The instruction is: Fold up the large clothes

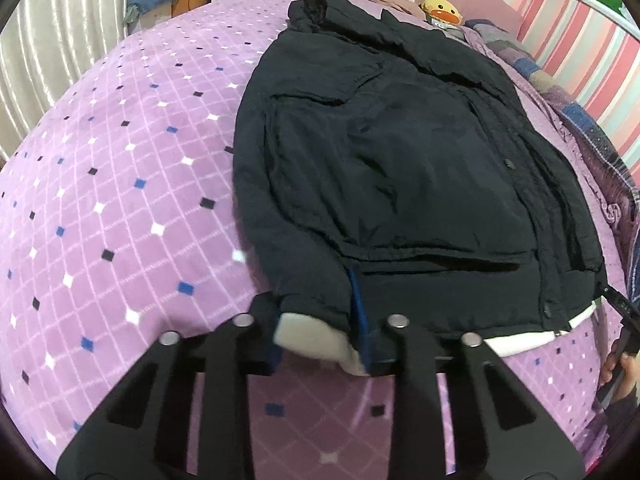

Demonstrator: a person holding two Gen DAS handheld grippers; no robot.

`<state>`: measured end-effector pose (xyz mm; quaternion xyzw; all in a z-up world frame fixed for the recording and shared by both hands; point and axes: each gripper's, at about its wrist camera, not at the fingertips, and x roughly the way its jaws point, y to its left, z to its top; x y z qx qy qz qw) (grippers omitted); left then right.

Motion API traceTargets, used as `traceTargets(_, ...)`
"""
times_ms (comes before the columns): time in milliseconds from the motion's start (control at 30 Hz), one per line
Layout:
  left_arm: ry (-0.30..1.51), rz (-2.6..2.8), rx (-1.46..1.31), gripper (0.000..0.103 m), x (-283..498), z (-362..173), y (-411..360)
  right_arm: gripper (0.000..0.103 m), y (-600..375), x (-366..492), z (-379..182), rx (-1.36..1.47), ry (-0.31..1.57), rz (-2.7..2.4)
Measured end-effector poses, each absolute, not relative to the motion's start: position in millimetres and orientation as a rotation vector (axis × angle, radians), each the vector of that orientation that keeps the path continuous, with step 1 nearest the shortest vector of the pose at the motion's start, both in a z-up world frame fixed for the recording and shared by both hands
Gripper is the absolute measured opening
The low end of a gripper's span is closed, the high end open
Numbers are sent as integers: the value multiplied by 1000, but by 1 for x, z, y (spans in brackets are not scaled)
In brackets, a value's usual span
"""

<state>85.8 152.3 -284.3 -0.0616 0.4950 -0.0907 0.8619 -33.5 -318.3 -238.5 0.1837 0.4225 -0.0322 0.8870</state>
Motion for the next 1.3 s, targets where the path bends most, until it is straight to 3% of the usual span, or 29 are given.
traceTargets(133,1021,-184,-105,20,74,-275,147,20,-316,-43,-229,331,864,-65)
traceTargets(533,953,-203,-118,14,17,-237,153,15,-318,-90,-182,241,818,-28)
traceTargets(700,1014,-171,-123,15,32,-260,163,18,-323,-72,-198,231,864,-2)
traceTargets(767,1005,-160,-112,18,39,-259,160,27,-324,-70,-202,247,859,-8)
traceTargets(800,998,-156,-109,23,40,-258,159,28,-324,-69,-204,257,867,-8)
traceTargets(867,980,-133,-100,47,45,-254,160,39,-327,-68,-209,284,869,-16)
traceTargets(900,978,-129,-106,64,45,-254,160,43,-328,-67,-210,297,870,-19)
traceTargets(933,980,-116,-110,72,49,-254,163,50,-330,-67,-212,310,872,-24)
traceTargets(1067,988,-81,-116,87,55,-258,174,61,-335,-69,-218,361,891,-17)
traceTargets(1300,1091,-124,-114,96,87,-280,176,62,-338,-67,-226,390,913,-30)
